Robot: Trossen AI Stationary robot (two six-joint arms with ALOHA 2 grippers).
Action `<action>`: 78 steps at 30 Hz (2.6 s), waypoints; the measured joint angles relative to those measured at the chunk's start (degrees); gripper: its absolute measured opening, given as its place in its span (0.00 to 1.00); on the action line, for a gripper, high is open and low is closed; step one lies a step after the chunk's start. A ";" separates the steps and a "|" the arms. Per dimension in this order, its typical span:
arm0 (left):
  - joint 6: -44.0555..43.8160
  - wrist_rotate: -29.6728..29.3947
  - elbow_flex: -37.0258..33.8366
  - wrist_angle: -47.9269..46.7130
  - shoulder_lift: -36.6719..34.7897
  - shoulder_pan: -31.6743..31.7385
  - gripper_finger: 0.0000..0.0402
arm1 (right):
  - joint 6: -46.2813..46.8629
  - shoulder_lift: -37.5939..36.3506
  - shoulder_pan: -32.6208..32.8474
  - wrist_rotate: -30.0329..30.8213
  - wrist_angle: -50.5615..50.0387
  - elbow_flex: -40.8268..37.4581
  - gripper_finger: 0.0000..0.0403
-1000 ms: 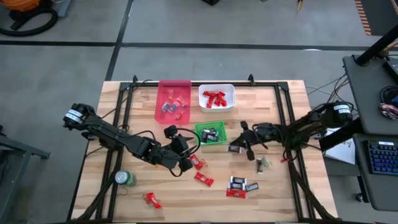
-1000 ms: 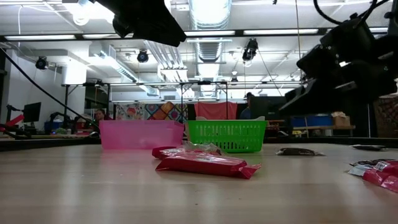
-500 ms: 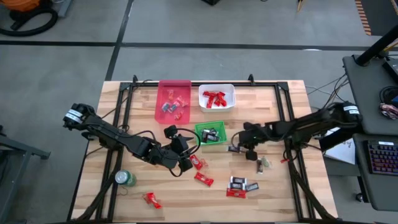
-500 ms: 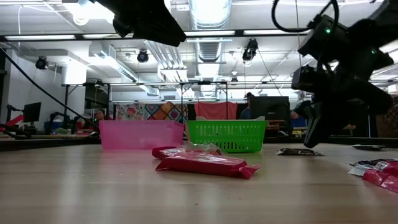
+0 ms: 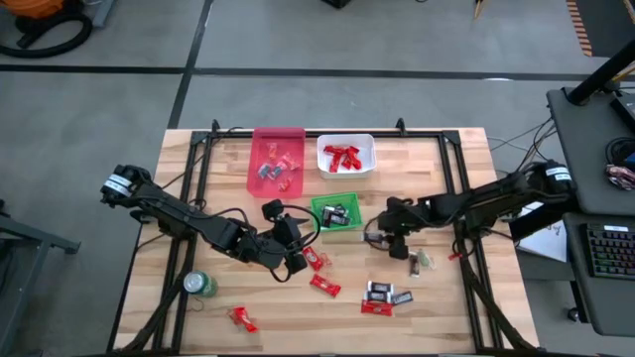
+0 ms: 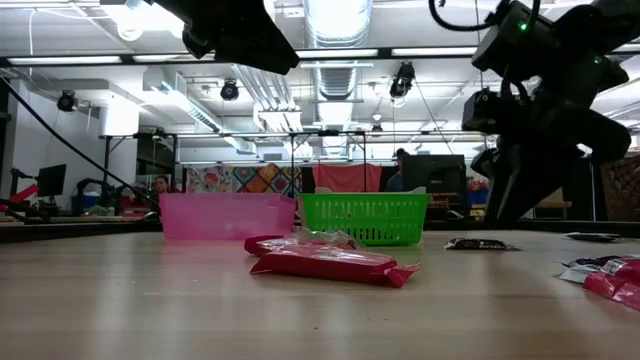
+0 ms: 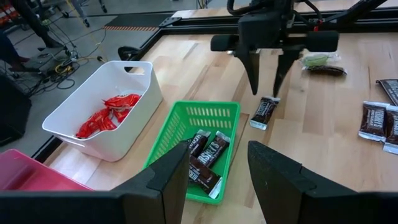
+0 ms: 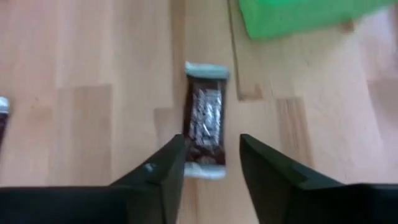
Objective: Sort candy
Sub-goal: Put the brown chocolate bar into the green bin
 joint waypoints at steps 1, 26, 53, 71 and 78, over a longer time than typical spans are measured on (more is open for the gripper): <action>0.00 0.00 0.00 0.00 0.00 0.00 0.37 | -0.56 0.00 0.39 0.03 1.42 -0.37 0.40; 0.28 0.02 0.01 0.98 0.00 0.00 0.37 | -4.81 20.18 1.39 5.78 44.37 -11.48 0.47; 0.75 0.39 0.00 1.20 -0.02 0.00 0.37 | -3.04 17.37 1.26 -1.86 49.77 -12.38 0.10; 1.07 0.59 0.44 -0.57 -2.32 -1.84 0.37 | -15.96 5.57 -0.01 13.23 39.83 0.57 0.08; 0.87 1.37 4.24 -7.15 -2.80 -3.35 0.37 | -14.12 12.90 -2.14 13.47 37.30 5.97 0.15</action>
